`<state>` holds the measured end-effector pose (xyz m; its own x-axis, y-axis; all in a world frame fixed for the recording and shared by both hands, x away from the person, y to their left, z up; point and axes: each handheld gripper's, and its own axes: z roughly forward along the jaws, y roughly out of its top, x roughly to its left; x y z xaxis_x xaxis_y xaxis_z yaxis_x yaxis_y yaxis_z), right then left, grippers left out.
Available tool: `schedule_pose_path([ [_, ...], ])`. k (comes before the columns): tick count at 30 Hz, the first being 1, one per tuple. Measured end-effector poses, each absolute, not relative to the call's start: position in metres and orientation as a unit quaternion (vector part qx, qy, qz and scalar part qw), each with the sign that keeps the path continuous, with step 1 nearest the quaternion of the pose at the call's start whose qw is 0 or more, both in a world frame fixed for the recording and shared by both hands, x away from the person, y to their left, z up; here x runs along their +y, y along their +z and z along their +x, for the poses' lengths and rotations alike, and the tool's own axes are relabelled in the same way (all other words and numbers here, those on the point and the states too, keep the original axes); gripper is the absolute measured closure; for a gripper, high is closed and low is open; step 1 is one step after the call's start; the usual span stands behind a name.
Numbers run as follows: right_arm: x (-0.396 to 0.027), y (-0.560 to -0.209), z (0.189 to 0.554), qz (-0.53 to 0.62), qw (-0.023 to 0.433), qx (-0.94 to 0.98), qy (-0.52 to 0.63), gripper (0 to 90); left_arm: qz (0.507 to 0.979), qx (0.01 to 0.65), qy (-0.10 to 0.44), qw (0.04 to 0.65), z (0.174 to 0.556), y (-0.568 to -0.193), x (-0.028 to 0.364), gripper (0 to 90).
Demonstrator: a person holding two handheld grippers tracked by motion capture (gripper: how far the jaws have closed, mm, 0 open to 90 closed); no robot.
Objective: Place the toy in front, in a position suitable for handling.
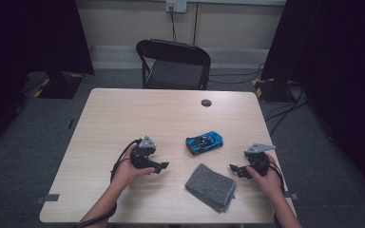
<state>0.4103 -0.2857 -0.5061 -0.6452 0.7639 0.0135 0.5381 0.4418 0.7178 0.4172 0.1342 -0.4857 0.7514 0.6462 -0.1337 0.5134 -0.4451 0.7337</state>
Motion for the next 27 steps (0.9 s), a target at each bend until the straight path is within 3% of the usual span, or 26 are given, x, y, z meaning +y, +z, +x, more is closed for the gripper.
schedule_pose_path([
  [27,-0.286,-0.506,0.41,0.39,0.159,0.834,0.356,9.1,0.865,0.289,0.078,0.403,0.47,-0.467,0.04,16.1],
])
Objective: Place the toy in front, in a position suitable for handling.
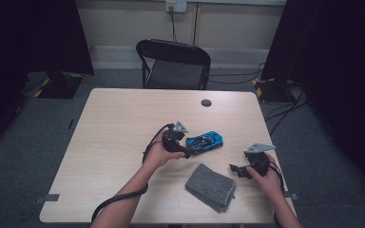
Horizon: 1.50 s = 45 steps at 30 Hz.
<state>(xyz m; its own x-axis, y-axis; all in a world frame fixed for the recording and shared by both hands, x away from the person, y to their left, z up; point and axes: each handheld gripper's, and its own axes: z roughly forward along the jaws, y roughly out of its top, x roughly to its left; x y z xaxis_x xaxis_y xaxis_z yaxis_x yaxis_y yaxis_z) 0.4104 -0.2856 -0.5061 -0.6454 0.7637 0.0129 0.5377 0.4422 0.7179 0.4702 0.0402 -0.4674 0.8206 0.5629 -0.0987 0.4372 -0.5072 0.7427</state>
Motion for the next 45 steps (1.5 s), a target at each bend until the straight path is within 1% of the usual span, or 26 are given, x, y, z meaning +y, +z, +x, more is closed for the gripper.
schedule_pose_path([
  [6,-0.286,-0.506,0.41,0.39,0.158,0.834,0.356,9.1,0.871,0.281,0.082,0.396,0.482,-0.47,0.026,16.1],
  [9,-0.286,-0.506,0.41,0.39,0.158,0.834,0.356,9.1,0.869,0.284,0.072,0.398,0.486,-0.472,0.02,16.1],
  [17,-0.286,-0.506,0.41,0.39,0.158,0.834,0.356,9.1,0.877,0.27,0.072,0.391,0.495,-0.473,0.007,16.1],
  [22,-0.286,-0.506,0.41,0.39,0.158,0.834,0.356,9.1,0.879,0.272,0.071,0.386,0.499,-0.477,0.002,16.2],
  [36,-0.286,-0.506,0.411,0.39,0.158,0.834,0.356,9.1,0.882,0.271,0.077,0.377,0.506,-0.485,-0.018,16.1],
  [39,-0.286,-0.506,0.41,0.39,0.158,0.834,0.356,9.1,0.886,0.263,0.073,0.376,0.507,-0.486,-0.022,16.0],
  [45,-0.286,-0.506,0.41,0.39,0.158,0.834,0.356,9.1,0.888,0.257,0.075,0.373,0.508,-0.49,-0.026,18.1],
])
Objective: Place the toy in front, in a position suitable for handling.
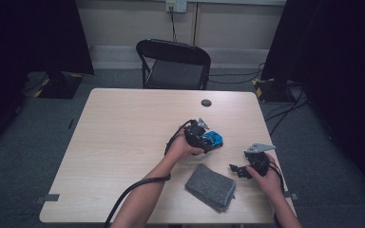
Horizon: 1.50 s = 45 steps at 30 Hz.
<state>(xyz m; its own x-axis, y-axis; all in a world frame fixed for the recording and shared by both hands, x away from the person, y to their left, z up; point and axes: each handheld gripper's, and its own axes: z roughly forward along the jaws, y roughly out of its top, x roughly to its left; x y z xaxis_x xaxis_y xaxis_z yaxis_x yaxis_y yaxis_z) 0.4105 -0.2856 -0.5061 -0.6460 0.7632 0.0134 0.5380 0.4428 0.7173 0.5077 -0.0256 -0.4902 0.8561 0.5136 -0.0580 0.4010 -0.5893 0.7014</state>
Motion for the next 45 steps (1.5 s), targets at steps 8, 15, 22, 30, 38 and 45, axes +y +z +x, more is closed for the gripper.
schedule_pose_path([
  [8,-0.286,-0.506,0.411,0.39,0.159,0.835,0.356,9.1,0.896,0.251,0.084,0.357,0.509,-0.497,-0.028,19.6],
  [15,-0.286,-0.506,0.411,0.39,0.158,0.834,0.356,9.1,0.896,0.246,0.083,0.36,0.509,-0.499,-0.029,22.5],
  [22,-0.286,-0.506,0.411,0.389,0.158,0.835,0.356,9.1,0.904,0.24,0.083,0.343,0.507,-0.493,-0.03,26.2],
  [30,-0.286,-0.506,0.411,0.389,0.158,0.835,0.356,9.1,0.905,0.238,0.091,0.342,0.506,-0.483,-0.022,27.8],
  [38,-0.286,-0.506,0.411,0.389,0.158,0.835,0.356,9.1,0.899,0.242,0.1,0.351,0.504,-0.472,-0.01,27.9],
  [45,-0.286,-0.506,0.411,0.389,0.158,0.835,0.356,9.1,0.892,0.251,0.108,0.36,0.503,-0.464,0.005,27.9],
])
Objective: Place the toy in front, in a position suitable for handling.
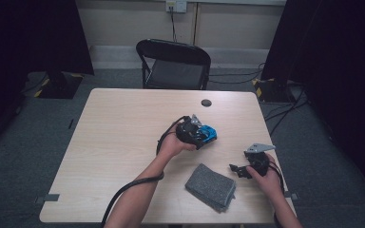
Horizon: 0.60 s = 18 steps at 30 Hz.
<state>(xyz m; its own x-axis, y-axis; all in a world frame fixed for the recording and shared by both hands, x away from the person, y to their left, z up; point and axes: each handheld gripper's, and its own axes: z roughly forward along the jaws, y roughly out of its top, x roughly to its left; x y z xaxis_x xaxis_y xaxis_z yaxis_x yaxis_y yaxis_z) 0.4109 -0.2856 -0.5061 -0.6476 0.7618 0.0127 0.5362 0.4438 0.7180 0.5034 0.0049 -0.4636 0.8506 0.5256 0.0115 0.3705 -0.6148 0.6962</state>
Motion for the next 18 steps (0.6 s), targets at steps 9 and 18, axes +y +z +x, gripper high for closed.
schedule_pose_path([
  [9,-0.286,-0.506,0.411,0.389,0.158,0.835,0.356,9.1,0.886,0.269,0.122,0.358,0.499,-0.455,0.038,27.9],
  [18,-0.285,-0.506,0.411,0.39,0.159,0.834,0.356,9.1,0.877,0.29,0.131,0.359,0.49,-0.454,0.079,27.8],
])
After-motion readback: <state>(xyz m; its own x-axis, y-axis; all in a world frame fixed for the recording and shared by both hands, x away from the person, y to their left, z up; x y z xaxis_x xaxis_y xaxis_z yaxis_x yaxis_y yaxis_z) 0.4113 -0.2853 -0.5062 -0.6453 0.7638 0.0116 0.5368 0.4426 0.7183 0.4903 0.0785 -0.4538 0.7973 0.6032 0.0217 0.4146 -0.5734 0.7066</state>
